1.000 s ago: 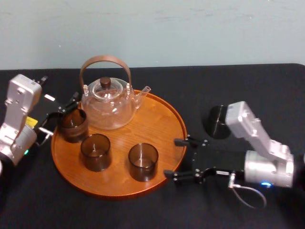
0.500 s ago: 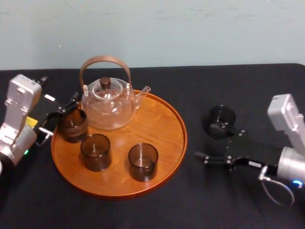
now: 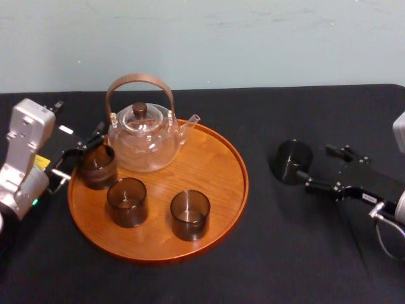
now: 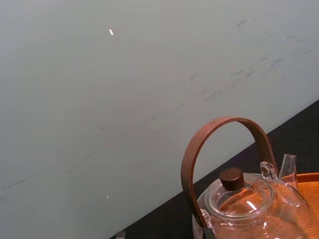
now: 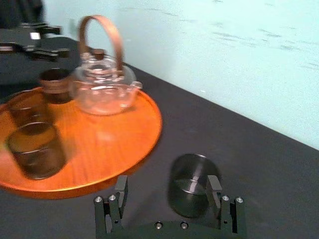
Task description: Pick up the glass from the table and place it on the tray.
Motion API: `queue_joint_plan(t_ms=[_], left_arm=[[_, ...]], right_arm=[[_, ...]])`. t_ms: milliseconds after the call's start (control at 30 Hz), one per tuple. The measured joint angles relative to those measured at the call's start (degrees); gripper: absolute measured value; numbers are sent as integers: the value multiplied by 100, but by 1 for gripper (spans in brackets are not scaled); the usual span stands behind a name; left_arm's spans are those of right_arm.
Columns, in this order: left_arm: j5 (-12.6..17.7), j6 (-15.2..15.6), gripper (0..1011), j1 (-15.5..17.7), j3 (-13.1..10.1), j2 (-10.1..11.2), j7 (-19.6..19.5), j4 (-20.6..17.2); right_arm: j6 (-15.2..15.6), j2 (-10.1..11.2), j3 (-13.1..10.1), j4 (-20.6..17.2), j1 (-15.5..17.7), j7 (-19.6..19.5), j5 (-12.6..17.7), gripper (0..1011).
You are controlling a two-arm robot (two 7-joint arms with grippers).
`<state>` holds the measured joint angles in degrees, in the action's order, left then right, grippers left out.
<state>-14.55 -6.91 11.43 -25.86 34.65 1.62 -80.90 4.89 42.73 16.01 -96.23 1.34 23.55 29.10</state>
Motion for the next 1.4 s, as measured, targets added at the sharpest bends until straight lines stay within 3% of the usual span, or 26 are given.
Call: queue_joint_plan(t_ms=[300,633,1400], left_arm=[[0,0,1001,0,0,0,0,0],[0,0,1002,0,0,0,0,0],[0,0,1001,0,0,0,0,0]], right_arm=[[473,-190,-128,192,-92,-276,-137,1002],[815,-423,-115,484,-347,-266,-261,1002],[1037,-837,293,1287,-1160,177,-492,1002]])
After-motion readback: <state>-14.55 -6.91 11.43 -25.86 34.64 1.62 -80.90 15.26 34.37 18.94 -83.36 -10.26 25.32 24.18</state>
